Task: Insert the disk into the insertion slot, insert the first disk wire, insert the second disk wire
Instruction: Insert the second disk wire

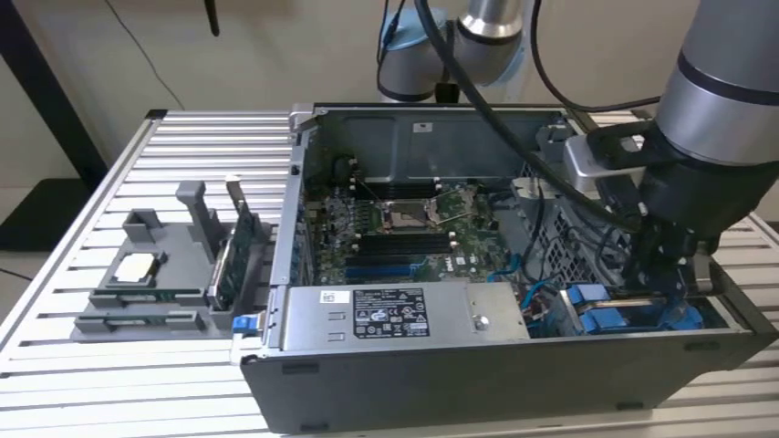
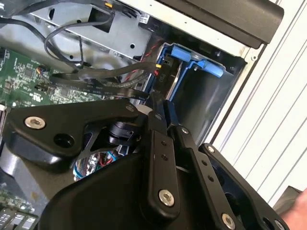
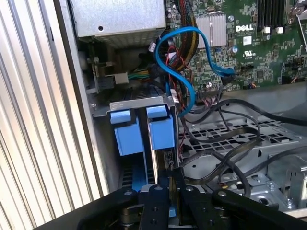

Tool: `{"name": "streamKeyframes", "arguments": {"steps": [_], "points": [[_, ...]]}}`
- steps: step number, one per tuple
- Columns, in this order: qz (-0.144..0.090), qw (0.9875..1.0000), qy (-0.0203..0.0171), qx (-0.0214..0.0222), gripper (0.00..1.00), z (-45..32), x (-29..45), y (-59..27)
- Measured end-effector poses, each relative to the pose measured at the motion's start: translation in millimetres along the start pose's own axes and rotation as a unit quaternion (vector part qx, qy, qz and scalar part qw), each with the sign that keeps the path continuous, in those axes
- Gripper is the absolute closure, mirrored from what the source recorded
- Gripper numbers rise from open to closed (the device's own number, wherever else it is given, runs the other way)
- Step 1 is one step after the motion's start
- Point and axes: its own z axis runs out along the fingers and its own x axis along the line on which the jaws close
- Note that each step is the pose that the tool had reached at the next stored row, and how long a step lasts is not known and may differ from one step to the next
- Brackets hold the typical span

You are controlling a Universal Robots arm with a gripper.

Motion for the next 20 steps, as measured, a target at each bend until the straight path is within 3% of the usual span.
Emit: {"name": "streamKeyframes", "arguments": {"steps": [9, 20], "points": [[-0.001, 0.9999, -0.0021, 0.0131, 0.84, 3.3, 0.1, 8.2], [-0.006, 0.9998, -0.0032, 0.016, 0.84, 4.0, -2.4, 8.9]]}}
